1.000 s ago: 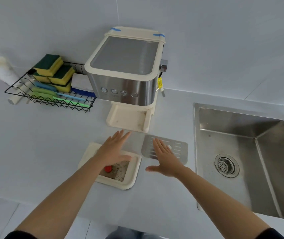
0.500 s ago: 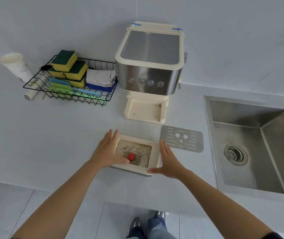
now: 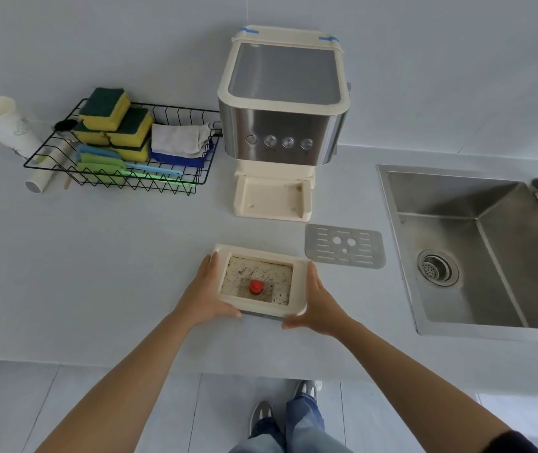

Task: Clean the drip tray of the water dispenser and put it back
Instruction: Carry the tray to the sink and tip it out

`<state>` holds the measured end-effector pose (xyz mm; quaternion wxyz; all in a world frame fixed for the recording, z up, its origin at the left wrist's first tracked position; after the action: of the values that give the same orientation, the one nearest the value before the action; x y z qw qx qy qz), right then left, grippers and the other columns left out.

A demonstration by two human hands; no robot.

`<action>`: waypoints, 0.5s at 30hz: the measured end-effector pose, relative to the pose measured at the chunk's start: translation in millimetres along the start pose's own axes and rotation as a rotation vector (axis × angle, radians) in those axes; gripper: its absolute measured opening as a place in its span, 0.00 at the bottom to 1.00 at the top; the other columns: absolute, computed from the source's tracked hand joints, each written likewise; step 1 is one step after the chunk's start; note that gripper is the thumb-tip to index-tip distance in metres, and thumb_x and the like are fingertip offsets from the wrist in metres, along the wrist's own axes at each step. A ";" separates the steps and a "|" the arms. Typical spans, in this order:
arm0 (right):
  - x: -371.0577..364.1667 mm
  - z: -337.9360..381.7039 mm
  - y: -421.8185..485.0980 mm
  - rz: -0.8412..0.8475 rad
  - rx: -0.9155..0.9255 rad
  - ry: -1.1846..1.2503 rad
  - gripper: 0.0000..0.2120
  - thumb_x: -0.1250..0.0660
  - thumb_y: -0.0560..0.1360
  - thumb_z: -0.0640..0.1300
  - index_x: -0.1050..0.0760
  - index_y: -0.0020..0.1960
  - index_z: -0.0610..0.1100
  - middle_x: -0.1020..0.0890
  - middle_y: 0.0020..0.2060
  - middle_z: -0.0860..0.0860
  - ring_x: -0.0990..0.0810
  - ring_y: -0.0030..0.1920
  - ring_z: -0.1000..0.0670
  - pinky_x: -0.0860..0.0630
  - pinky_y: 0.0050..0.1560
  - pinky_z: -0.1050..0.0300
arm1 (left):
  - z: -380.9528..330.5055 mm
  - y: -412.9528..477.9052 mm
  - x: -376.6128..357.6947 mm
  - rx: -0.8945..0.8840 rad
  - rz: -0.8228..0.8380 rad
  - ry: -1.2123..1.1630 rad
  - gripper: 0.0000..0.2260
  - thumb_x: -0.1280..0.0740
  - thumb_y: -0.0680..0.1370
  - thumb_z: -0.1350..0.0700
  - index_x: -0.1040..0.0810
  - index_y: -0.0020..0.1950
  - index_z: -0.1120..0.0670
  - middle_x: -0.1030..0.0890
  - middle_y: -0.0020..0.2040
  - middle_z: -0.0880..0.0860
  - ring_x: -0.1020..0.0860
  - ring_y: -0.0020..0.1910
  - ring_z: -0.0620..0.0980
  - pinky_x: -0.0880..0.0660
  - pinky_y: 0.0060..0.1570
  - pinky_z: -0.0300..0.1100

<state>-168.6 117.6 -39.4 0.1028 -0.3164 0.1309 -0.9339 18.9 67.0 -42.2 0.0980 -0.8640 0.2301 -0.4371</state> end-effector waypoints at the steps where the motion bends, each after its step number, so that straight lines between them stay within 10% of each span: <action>1: 2.1 -0.5 0.4 -0.020 0.007 0.008 0.58 0.19 0.55 0.44 0.56 0.72 0.45 0.40 0.67 0.49 0.34 0.67 0.49 0.29 0.62 0.59 | -2.2 1.0 0.4 -0.009 -0.009 0.002 0.60 0.21 0.58 0.50 0.63 0.74 0.54 0.55 0.77 0.53 0.48 0.75 0.52 0.41 0.70 0.50; 4: 12.2 -2.0 -0.5 -0.062 0.016 0.021 0.55 0.19 0.55 0.42 0.52 0.70 0.46 0.36 0.64 0.51 0.30 0.62 0.52 0.30 0.47 0.74 | -16.7 4.0 2.6 -0.060 -0.037 0.010 0.59 0.21 0.58 0.50 0.61 0.74 0.55 0.52 0.76 0.53 0.44 0.73 0.53 0.39 0.67 0.47; 15: 90.7 -14.5 -24.7 -0.178 -0.020 0.083 0.54 0.20 0.56 0.38 0.52 0.70 0.50 0.30 0.61 0.52 0.27 0.60 0.51 0.27 0.44 0.69 | -104.5 26.1 6.6 -0.205 -0.091 0.158 0.55 0.23 0.57 0.43 0.53 0.73 0.54 0.40 0.71 0.49 0.29 0.61 0.53 0.27 0.49 0.46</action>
<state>-250.9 118.6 8.3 0.0105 -0.2889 0.1158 -0.9503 -69.5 44.3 15.4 -0.0291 -0.8420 0.2412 -0.4818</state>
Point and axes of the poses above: each hand's wrist, its own y-axis towards the middle knuckle, its own x-axis out of the back of the hand, z = x × y, the point moved 10 cm from there along y, towards the middle knuckle
